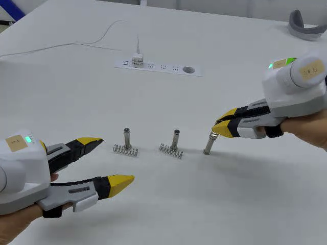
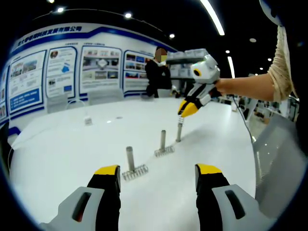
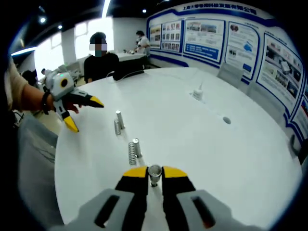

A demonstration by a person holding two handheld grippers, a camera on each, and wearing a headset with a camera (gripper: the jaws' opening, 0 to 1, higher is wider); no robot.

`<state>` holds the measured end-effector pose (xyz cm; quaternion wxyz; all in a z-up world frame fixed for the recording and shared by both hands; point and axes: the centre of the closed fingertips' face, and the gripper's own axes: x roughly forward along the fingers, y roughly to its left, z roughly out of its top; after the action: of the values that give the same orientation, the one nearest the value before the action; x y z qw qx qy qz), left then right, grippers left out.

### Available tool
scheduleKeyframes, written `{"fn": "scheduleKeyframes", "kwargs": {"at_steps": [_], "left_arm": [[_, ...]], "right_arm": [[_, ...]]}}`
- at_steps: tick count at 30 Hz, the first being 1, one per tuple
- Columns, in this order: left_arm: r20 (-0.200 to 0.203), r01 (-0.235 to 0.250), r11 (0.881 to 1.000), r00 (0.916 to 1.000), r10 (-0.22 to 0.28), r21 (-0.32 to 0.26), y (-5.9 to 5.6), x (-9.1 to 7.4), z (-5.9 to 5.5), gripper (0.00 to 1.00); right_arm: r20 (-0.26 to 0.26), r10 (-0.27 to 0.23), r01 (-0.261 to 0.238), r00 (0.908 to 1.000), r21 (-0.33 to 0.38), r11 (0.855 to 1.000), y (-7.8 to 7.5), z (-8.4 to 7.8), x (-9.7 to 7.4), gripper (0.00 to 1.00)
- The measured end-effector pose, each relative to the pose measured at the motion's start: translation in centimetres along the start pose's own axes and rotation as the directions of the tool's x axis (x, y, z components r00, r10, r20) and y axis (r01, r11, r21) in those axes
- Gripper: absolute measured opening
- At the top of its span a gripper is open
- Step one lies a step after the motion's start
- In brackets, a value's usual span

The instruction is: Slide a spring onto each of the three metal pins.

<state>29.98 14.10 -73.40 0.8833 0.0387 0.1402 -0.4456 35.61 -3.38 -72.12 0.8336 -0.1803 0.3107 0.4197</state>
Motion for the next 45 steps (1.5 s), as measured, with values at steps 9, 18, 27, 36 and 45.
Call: {"fn": "scheduleKeyframes", "kwargs": {"at_steps": [9,18,27,36,45], "left_arm": [[-0.004,0.005,1.000,1.0000,-0.005,0.001,-0.1,0.1,-0.1,0.63],[-0.009,0.006,1.000,0.9999,-0.006,-0.001,-0.2,0.0,-0.3,0.63],[-0.012,0.006,1.000,0.9999,-0.006,-0.001,-0.3,-0.1,-0.4,0.62],[-0.011,0.007,1.000,0.9999,-0.007,-0.002,-0.5,0.0,-0.4,0.62],[-0.014,0.004,1.000,0.9999,-0.004,-0.004,-0.5,-0.1,-0.5,0.62]], "right_arm": [[-0.009,-0.002,0.002,1.0000,-0.004,1.000,0.2,-0.7,0.9,0.12],[-0.023,-0.003,0.003,0.9997,0.012,1.000,0.2,-1.6,1.9,0.12],[-0.033,-0.008,0.009,0.9994,0.031,0.999,0.2,-2.5,2.6,0.12],[-0.040,-0.012,0.013,0.9991,0.043,0.999,0.0,-3.1,3.1,0.12],[-0.036,-0.012,0.014,0.9993,0.054,0.998,0.0,-3.3,3.2,0.13]]}}
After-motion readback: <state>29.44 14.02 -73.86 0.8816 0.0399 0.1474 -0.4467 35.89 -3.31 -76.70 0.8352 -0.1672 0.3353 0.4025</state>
